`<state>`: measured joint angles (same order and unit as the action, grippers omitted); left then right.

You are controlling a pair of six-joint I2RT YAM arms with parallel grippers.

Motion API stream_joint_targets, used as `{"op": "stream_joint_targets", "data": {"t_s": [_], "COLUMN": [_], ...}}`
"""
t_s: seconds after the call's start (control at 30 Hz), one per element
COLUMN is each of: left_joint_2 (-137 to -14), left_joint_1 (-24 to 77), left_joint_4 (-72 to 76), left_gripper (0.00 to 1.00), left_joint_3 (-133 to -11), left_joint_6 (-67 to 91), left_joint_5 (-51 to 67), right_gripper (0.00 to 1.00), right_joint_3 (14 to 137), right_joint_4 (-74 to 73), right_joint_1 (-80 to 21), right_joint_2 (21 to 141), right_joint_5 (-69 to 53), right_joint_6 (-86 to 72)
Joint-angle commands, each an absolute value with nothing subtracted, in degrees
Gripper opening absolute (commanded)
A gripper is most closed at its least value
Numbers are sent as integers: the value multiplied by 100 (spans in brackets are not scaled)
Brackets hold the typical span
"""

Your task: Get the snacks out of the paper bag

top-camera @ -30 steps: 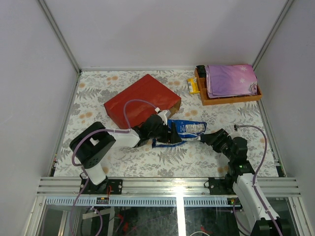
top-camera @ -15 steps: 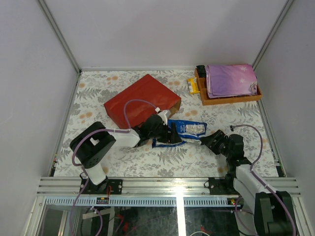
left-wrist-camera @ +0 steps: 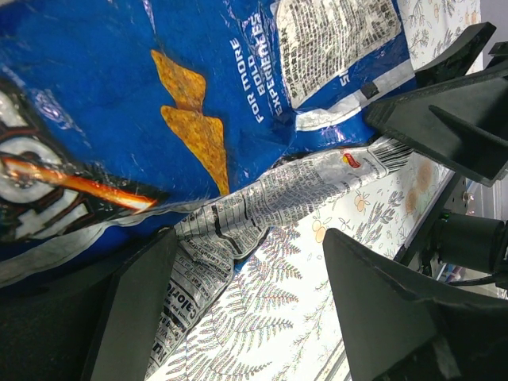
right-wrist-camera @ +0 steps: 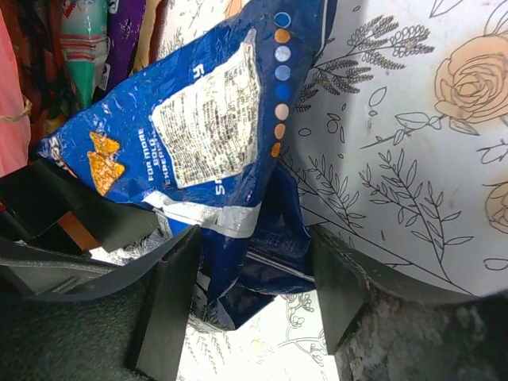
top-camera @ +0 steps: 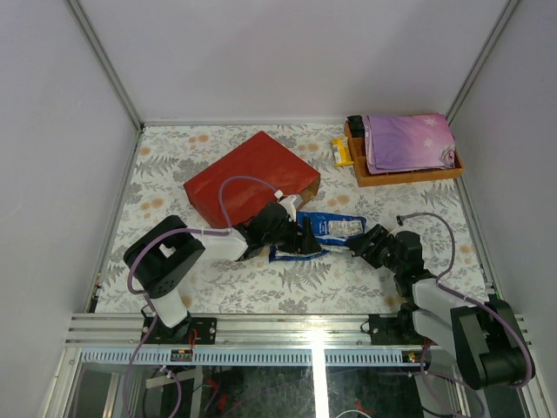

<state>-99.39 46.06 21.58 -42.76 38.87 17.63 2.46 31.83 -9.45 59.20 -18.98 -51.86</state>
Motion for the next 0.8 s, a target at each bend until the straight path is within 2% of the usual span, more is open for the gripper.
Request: {"op": "stream_joint_targets", "data": {"t_s": [0.0, 0.13, 0.33, 0.4, 0.5, 0.63, 0.67, 0.7, 0.73, 0.77], "left_joint_2": [-10338, -10296, -10343, -10377, -10401, -10354, -10333, -10305, -10290, -10284], "left_joint_1": [4611, 4606, 4606, 4609, 4613, 4606, 4612, 4610, 4603, 4597], "left_joint_4": [1237, 1181, 1126, 1110, 1055, 943, 914, 887, 858, 833], "left_gripper": [75, 75, 75, 75, 75, 75, 75, 75, 75, 75], "left_joint_3": [-4074, -4079, -4174, -4213, -4273, -4290, -4271, -4254, -4236, -4217], "left_joint_6": [3745, 3710, 3658, 3640, 3592, 3513, 3487, 3469, 3445, 3427], "left_joint_5": [1778, 1770, 1782, 1793, 1796, 1743, 1714, 1683, 1647, 1622], "right_gripper": [59, 42, 11, 7, 0, 0, 3, 12, 29, 50], "right_joint_3": [164, 274, 1261, 1749, 2498, 3185, 3378, 3605, 3841, 4091], "right_joint_4": [2655, 2211, -490, -1283, -2069, -2387, -2470, -2581, -2757, -2965], "right_joint_1": [-1223, -1295, -1293, -1293, -1292, -1292, -1296, -1295, -1300, -1303], "right_joint_2": [6256, 5802, 3800, 3479, 3697, 4035, 4134, 4269, 4418, 4571], "right_joint_5": [-1505, -1439, -762, -499, -416, -851, -1005, -1187, -1381, -1512], "right_joint_6": [-5130, -5152, -4464, -4112, -3636, -3242, -3107, -2938, -2736, -2533]}}
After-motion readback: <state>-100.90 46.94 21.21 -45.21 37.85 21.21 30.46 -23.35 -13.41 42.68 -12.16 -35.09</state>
